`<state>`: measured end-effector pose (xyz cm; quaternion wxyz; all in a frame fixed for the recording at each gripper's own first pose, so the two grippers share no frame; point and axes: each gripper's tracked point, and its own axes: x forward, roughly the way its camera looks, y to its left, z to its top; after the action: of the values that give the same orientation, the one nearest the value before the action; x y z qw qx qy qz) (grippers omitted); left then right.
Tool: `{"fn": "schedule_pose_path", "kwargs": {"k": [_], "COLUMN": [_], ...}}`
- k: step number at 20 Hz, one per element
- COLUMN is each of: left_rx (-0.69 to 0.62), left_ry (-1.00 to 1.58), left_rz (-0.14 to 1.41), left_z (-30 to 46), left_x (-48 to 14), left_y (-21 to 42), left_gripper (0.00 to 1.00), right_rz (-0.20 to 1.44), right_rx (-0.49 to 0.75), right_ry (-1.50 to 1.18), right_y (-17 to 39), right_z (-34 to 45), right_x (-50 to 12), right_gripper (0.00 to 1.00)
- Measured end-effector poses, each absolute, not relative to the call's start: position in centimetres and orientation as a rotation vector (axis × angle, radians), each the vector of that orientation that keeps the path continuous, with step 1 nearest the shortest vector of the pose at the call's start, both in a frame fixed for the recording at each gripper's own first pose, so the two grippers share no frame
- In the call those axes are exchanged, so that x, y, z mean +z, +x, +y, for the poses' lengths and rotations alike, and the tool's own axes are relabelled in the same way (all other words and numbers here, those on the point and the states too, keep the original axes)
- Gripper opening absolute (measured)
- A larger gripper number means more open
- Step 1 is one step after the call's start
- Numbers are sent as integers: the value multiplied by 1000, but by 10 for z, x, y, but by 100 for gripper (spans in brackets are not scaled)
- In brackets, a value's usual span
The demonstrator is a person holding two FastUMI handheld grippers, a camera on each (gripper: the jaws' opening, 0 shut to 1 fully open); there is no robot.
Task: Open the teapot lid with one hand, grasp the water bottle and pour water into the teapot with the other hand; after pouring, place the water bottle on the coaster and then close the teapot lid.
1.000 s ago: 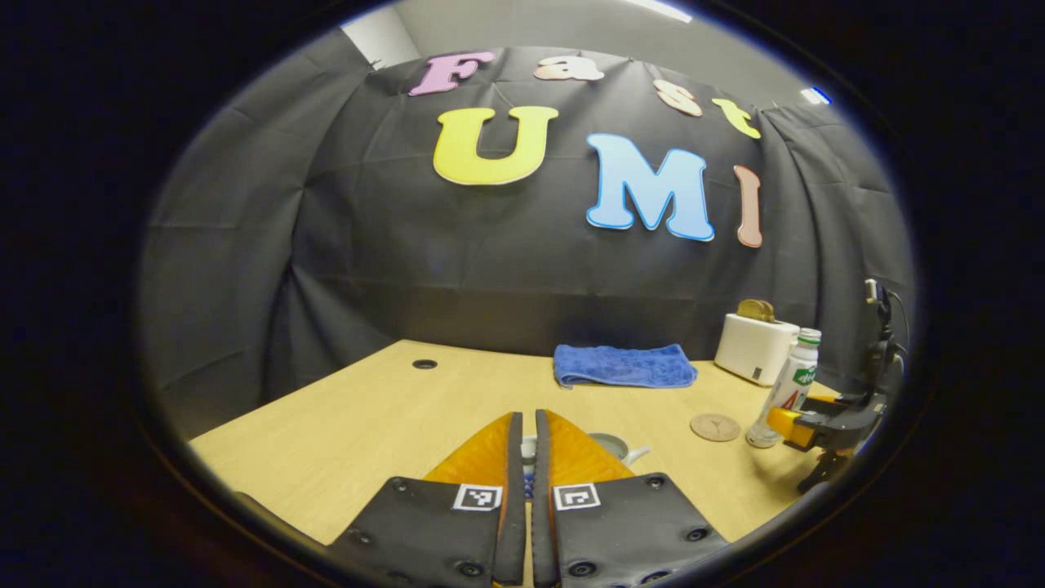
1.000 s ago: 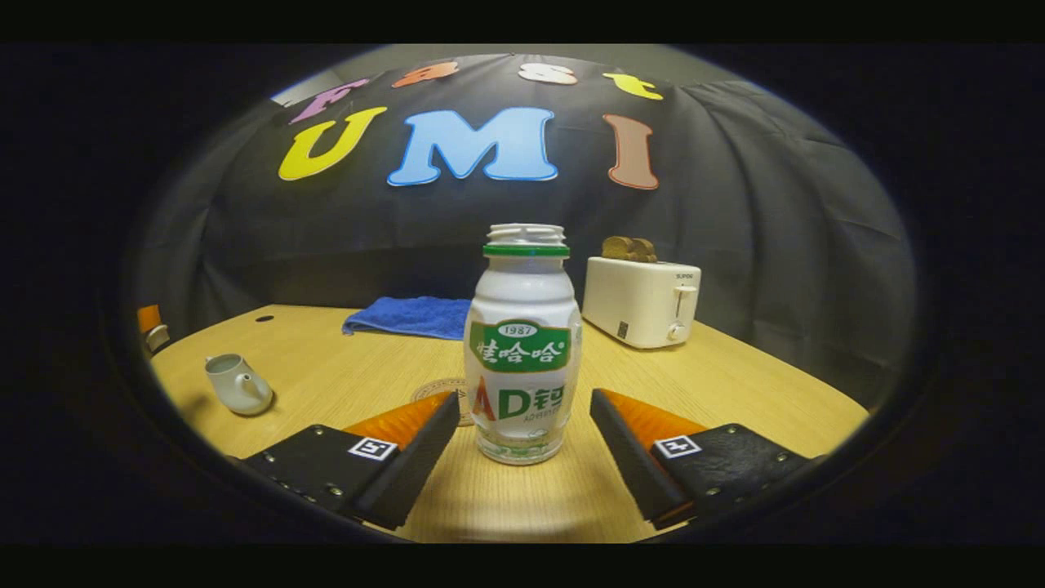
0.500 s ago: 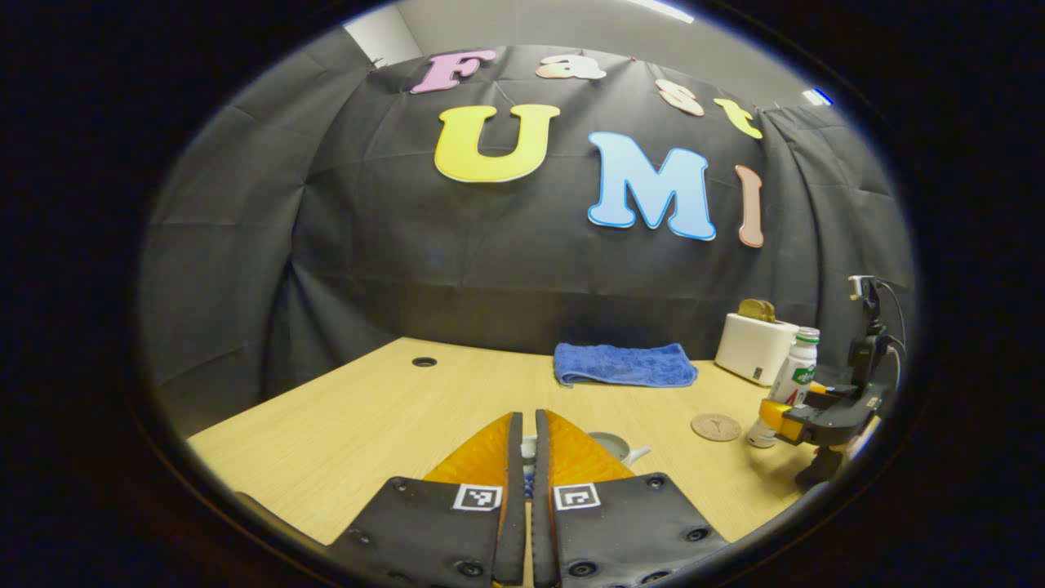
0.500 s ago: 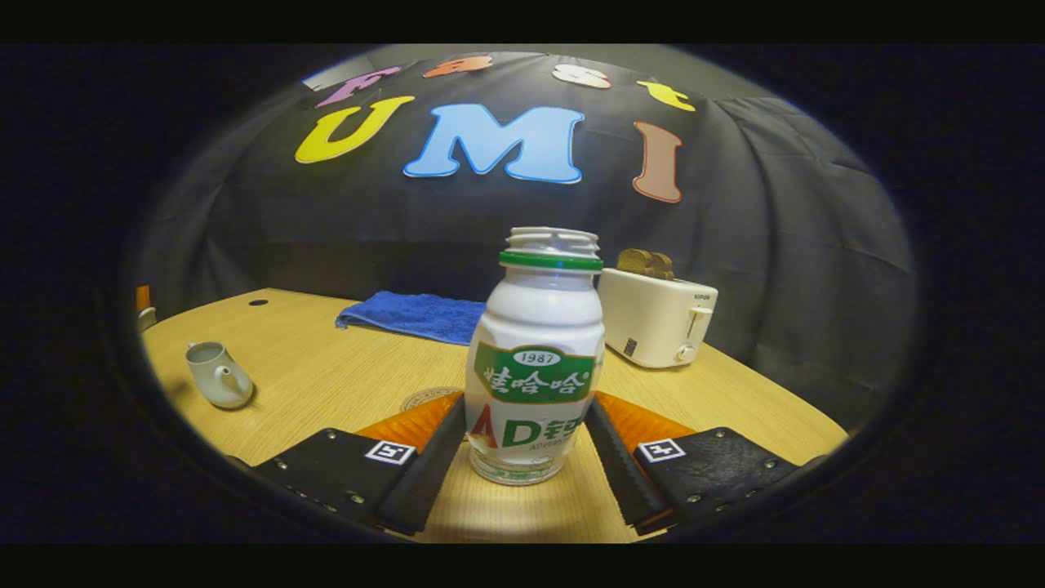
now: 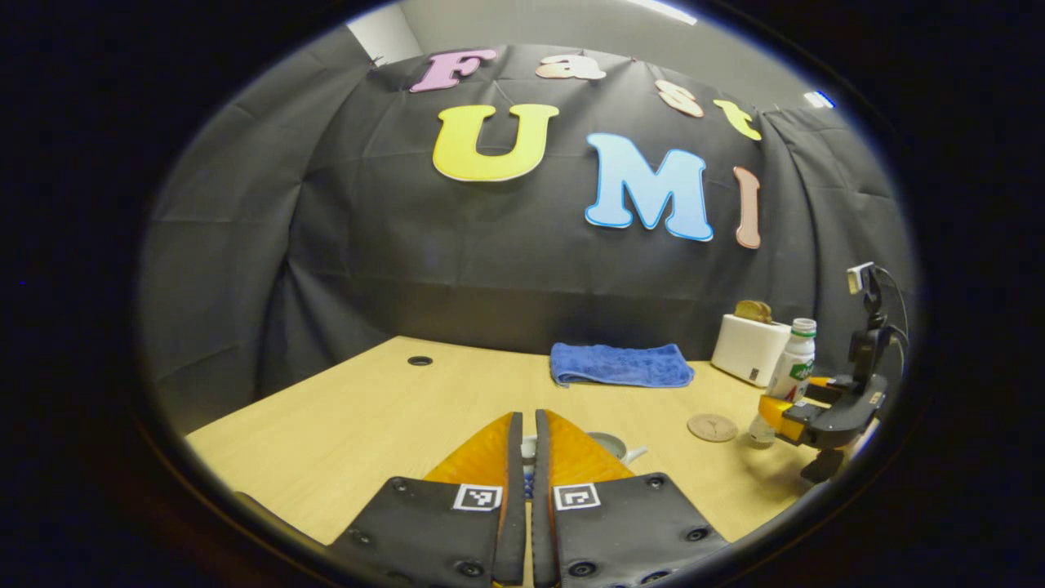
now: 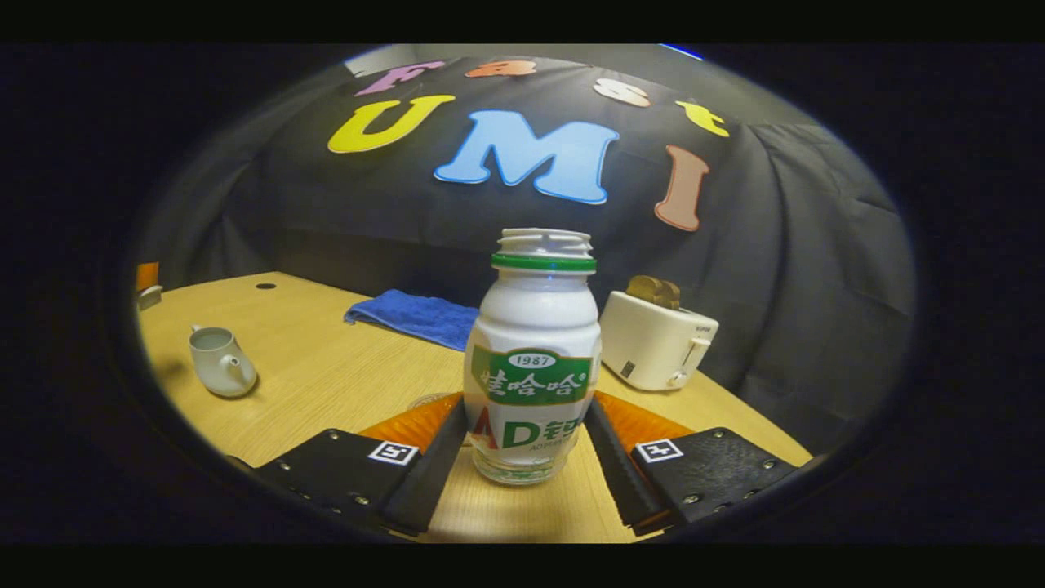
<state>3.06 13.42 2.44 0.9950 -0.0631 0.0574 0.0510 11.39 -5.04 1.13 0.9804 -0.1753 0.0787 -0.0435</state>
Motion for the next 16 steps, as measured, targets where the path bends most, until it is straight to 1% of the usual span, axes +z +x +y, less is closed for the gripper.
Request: {"fn": "schedule_pose_path", "kwargs": {"k": [6, 7, 8, 9, 13, 16], "left_rx": [106, 108, 111, 114, 134, 146], "left_ry": [-134, -135, -135, -134, -136, -137], "left_rz": [118, 118, 117, 117, 119, 120], "left_z": [143, 146, 149, 151, 165, 172], "left_x": [22, 23, 22, 21, 20, 19], "left_y": [30, 31, 30, 30, 25, 24], "left_gripper": [9, 13, 13, 9, 9, 9], "right_rz": [84, 70, 55, 43, -7, -13], "right_rx": [-38, -27, -17, -9, 31, 47], "right_ry": [-596, -654, -710, -747, -974, -1063], "right_y": [118, 119, 121, 123, 133, 135], "right_z": [-9, 1, 11, 18, 48, 55], "right_x": [39, 43, 46, 48, 52, 49], "right_gripper": [82, 82, 82, 82, 82, 82]}}
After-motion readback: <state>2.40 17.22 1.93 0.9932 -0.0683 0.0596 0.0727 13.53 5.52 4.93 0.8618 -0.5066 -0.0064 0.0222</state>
